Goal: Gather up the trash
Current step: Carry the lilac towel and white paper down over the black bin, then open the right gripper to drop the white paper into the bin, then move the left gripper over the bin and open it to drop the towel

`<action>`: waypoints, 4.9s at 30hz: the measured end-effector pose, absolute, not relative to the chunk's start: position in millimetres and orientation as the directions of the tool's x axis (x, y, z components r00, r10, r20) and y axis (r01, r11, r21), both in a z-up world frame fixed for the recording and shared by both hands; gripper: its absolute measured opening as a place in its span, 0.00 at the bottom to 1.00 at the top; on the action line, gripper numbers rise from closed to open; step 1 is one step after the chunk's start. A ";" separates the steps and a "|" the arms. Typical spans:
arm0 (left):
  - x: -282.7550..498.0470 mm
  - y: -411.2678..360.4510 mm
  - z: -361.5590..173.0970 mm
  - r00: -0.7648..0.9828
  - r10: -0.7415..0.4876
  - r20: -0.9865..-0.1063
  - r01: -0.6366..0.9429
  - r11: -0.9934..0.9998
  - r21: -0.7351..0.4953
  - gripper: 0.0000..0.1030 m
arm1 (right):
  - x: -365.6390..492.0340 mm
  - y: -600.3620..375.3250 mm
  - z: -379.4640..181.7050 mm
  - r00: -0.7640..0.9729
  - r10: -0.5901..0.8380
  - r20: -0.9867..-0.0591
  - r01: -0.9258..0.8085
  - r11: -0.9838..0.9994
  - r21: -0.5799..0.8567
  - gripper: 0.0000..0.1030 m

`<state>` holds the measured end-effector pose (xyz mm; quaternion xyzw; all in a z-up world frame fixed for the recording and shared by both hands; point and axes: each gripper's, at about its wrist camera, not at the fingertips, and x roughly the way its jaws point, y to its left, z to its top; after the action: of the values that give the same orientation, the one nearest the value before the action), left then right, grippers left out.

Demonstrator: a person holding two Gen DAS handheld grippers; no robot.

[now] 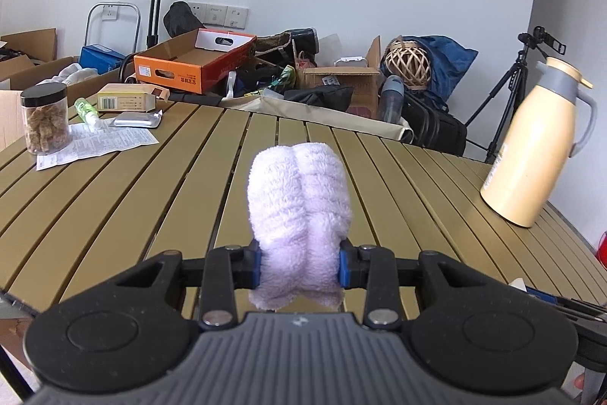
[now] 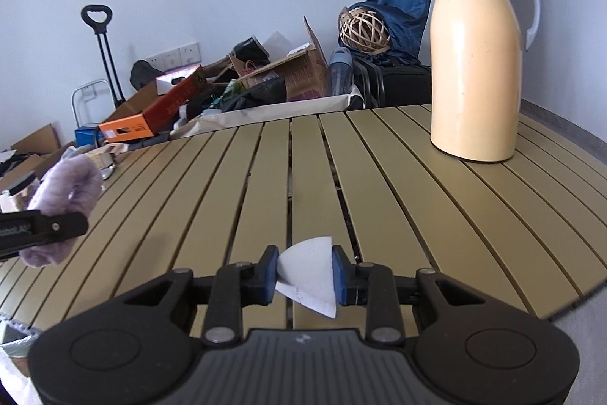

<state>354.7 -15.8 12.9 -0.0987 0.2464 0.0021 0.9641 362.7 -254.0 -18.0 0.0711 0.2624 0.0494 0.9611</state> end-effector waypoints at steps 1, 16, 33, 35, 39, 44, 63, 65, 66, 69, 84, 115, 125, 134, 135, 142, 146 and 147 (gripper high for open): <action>349.9 -15.4 13.6 0.879 -0.047 -0.474 -0.050 0.981 -0.189 0.34 | 356.2 -253.6 -17.4 0.858 0.136 -0.496 -0.061 0.985 0.164 0.27; 277.4 -3.8 -1.2 0.862 -0.088 -0.500 0.005 0.986 -0.164 0.34 | 274.9 -228.9 -21.0 0.850 0.185 -0.493 -0.115 0.979 0.168 0.27; 209.7 -4.2 -28.2 0.827 -0.140 -0.545 0.086 0.989 -0.123 0.34 | 225.0 -207.6 -63.8 0.779 0.234 -0.581 -0.155 0.971 0.184 0.27; 204.7 -5.1 -33.3 0.818 -0.142 -0.558 0.092 0.989 -0.117 0.34 | 220.0 -205.7 -71.0 0.769 0.237 -0.594 -0.156 0.970 0.186 0.27; 198.0 -8.4 -46.6 0.790 -0.147 -0.595 0.104 0.989 -0.107 0.34 | 212.0 -204.0 -85.9 0.746 0.247 -0.618 -0.161 0.968 0.192 0.27; 192.9 -9.3 -69.0 0.741 -0.147 -0.655 0.104 0.989 -0.104 0.34 | 203.7 -201.5 -104.6 0.717 0.257 -0.648 -0.168 0.966 0.197 0.27; 205.7 -0.7 -134.6 0.621 -0.036 -0.783 0.039 0.999 -0.015 0.34 | 211.9 -195.5 -157.7 0.629 0.285 -0.723 -0.181 0.958 0.221 0.27; 211.2 0.5 -143.3 0.601 -0.036 -0.798 0.032 0.999 -0.021 0.34 | 215.4 -194.6 -161.1 0.624 0.286 -0.728 -0.182 0.958 0.221 0.27; 213.4 0.9 -146.6 0.595 -0.036 -0.803 0.031 0.999 -0.022 0.34 | 216.6 -194.2 -162.5 0.621 0.285 -0.730 -0.182 0.959 0.219 0.27; 220.9 2.6 -156.1 0.582 -0.030 -0.813 0.019 1.000 -0.023 0.34 | 222.3 -190.9 -165.6 0.613 0.283 -0.737 -0.187 0.959 0.213 0.27; 253.2 34.7 -173.5 0.529 0.027 -0.848 -0.123 0.991 -0.045 0.34 | 272.9 -158.7 -183.3 0.592 0.269 -0.760 -0.235 0.959 0.157 0.27; 266.2 50.3 -177.8 0.499 0.075 -0.864 -0.208 0.977 -0.036 0.34 | 311.9 -148.1 -212.7 0.540 0.216 -0.814 -0.140 0.976 0.166 1.00; 266.2 47.9 -178.0 0.501 0.068 -0.863 -0.199 0.979 -0.038 0.34 | 309.7 -155.0 -205.8 0.558 0.214 -0.802 -0.124 0.977 0.175 1.00; 263.4 38.8 -170.2 0.521 0.020 -0.853 -0.166 0.983 -0.078 0.34 | 300.9 -173.8 -194.5 0.576 0.196 -0.794 -0.105 0.981 0.165 1.00; 262.9 37.4 -168.5 0.525 0.011 -0.851 -0.161 0.983 -0.086 0.34 | 299.5 -176.6 -192.8 0.579 0.192 -0.793 -0.101 0.981 0.164 1.00; 261.1 10.6 -154.8 0.553 -0.049 -0.832 -0.088 0.989 -0.117 0.34 | 290.6 -201.7 -180.7 0.597 0.156 -0.787 -0.061 0.987 0.150 1.00; 265.4 -7.7 -152.9 0.553 -0.071 -0.830 -0.054 0.991 -0.121 0.34 | 283.6 -218.6 -176.7 0.602 0.136 -0.787 -0.030 0.989 0.148 1.00; 266.7 -12.9 -153.1 0.553 -0.075 -0.830 -0.046 0.992 -0.119 0.34 | 281.3 -222.7 -175.9 0.604 0.131 -0.786 -0.024 0.989 0.146 1.00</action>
<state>266.7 -12.9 -153.1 -0.0636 0.4729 -0.0082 0.8788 281.3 -222.7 -175.9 0.0601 0.4427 0.0435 0.8936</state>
